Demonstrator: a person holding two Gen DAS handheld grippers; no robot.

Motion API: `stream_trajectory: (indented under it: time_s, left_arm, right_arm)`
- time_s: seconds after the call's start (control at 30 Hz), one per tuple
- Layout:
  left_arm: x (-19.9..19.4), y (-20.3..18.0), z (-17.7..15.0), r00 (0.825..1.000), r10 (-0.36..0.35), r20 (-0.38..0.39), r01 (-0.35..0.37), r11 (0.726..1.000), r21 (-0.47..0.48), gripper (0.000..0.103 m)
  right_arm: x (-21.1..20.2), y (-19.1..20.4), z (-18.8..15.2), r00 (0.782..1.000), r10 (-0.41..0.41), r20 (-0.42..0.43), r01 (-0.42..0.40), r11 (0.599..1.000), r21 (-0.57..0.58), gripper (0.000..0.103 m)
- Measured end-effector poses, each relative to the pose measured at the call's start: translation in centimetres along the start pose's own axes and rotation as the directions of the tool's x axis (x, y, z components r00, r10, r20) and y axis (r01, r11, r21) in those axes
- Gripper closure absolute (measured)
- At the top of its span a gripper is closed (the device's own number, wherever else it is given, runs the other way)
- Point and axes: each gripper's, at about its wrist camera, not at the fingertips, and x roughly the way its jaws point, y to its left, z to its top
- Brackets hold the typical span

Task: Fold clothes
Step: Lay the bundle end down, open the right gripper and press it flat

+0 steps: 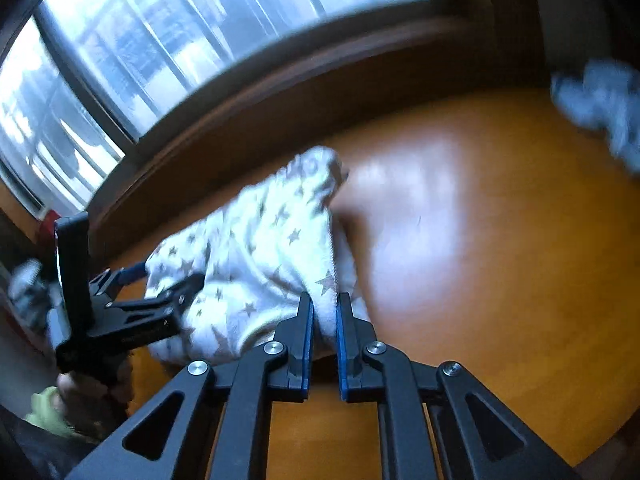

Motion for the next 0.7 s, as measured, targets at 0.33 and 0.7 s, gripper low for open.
stream_trajectory:
  time_s: [0.33, 0.7]
  left_arm:
    - [-1.7, 5.5, -2.2, 1.000, -0.018, -0.007, 0.018, 1.000, -0.006, 0.001]
    - [-1.3, 7.3, -1.9, 1.000, -0.013, -0.007, 0.013, 1.000, 0.000, 0.001]
  right_arm:
    - [-1.1, 1.4, 3.3, 0.997, -0.030, 0.072, 0.035, 0.996, -0.077, 0.067]
    - [1.5, -2.7, 3.4, 1.000, 0.010, 0.014, -0.011, 0.998, 0.068, 0.097]
